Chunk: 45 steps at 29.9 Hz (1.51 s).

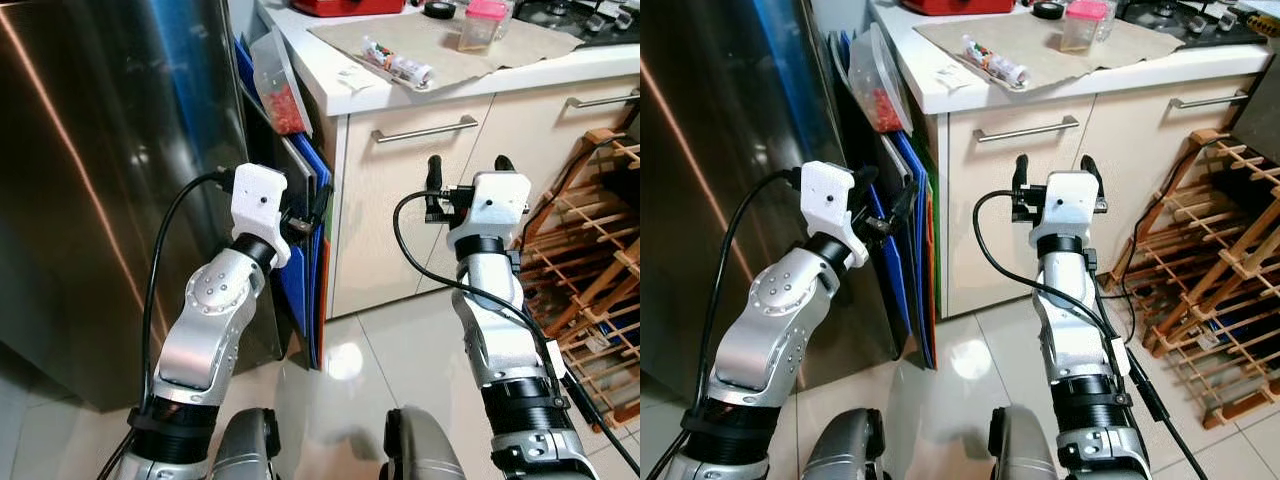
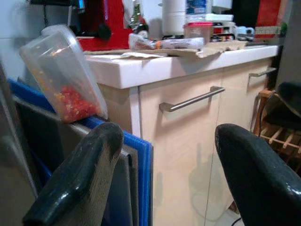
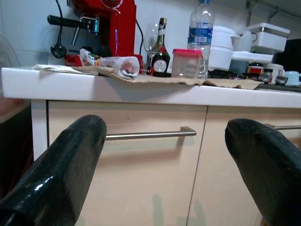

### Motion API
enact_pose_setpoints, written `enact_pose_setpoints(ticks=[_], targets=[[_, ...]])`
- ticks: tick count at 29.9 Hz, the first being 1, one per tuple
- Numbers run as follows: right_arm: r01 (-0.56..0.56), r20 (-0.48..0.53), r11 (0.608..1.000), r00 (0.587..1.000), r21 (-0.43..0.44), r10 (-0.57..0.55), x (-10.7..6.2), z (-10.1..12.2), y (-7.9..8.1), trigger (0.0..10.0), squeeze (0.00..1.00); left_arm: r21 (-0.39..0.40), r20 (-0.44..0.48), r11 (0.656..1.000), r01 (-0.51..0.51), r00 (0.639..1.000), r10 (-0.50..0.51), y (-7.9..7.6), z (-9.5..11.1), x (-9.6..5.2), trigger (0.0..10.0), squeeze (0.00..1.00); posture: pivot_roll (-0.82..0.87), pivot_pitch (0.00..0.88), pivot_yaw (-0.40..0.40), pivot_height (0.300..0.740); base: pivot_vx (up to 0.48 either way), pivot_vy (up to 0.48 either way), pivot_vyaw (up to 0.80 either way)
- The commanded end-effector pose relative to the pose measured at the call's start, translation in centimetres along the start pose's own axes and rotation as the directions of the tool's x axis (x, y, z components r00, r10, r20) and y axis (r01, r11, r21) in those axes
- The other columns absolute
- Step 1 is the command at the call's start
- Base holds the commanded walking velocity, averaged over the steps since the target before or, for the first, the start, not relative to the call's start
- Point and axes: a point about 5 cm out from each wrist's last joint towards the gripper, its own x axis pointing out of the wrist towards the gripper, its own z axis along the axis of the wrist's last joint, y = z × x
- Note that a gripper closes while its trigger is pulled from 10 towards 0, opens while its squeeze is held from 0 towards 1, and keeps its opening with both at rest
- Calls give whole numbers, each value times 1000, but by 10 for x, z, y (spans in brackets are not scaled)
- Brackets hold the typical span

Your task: Restocking fridge

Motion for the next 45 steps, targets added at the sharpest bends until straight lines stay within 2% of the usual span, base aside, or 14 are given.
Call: enact_pose_setpoints(ticks=[1, 2, 4, 10, 16, 17, 18, 22, 25, 28, 38, 45], targets=[[6, -9, 1000, 1000, -4, -6, -2, 0, -5, 10000, 0, -21, 1, 999, -30, 1000, 30, 3, 0, -3, 10000, 1000, 0, 30, 14, 650, 0, 0, 0], [-1, -4, 1000, 1000, 0, 1, -3, 1, -4, 10000, 0, -51, 12, 998, -38, 999, 39, 3, 2, -4, 10000, 1000, -1, 28, 14, 650, 0, 0, 0], [-5, -5, 1000, 1000, -12, 5, -2, 1, -4, 10000, 0, -63, 47, 998, -14, 999, 17, 0, 7, -4, 10000, 1000, -3, 27, 14, 650, 0, -480, 0], [-12, -2, 1000, 1000, -19, 12, 0, 4, -3, 10000, 0, -48, 33, 999, 20, 999, -19, -10, 7, -3, 10000, 1000, -12, 29, 12, 650, 0, -480, 0], [-20, -8, 999, 1000, -31, 20, 0, 4, -4, 10000, 0, -35, 15, 999, 6, 1000, -5, -10, 4, 0, 10000, 1000, -20, 28, 6, 650, 0, -320, 0], [-22, -11, 999, 1000, -34, 22, 0, 4, -4, 10000, 0, -29, 16, 1000, -1, 1000, 2, -10, 4, 0, 10000, 157, -20, 25, 5, 650, 0, 0, 0], [-24, -13, 999, 1000, -37, 24, 0, 4, -4, 10000, 0, -21, 22, 1000, -14, 1000, 15, -9, 5, 0, 10000, 0, -19, 25, 5, 650, 0, 0, 0], [-45, -25, 997, 999, -67, 44, 0, 3, -1, 10000, 0, -5, 10, 998, -70, 997, 70, -1, 5, 3, 10000, 0, -20, 23, 4, 650, 0, 0, 381], [-44, -28, 998, 999, -51, 42, 0, 2, -1, 10000, 0, 3, 7, 997, -82, 997, 82, -1, 4, 4, 10000, 0, -19, 23, 3, 650, 0, 0, 719], [-51, -36, 998, 998, -42, 49, 1, 2, 1, 10000, 0, 28, 2, 997, -76, 997, 76, -3, 4, 5, 10000, 0, -17, 20, 4, 650, 0, 0, 712], [-65, -46, 997, 997, -46, 63, 0, 1, 4, 10000, 0, 21, 16, 996, -89, 996, 89, -6, 7, 7, 10000, 0, -16, 22, -2, 650, 0, 0, 702], [-66, -45, 997, 997, -39, 64, -1, 1, 4, 10000, 0, 14, -9, 995, -98, 995, 98, -11, 2, 6, 10000, 0, -15, 21, -5, 650, 0, -135, 641]])
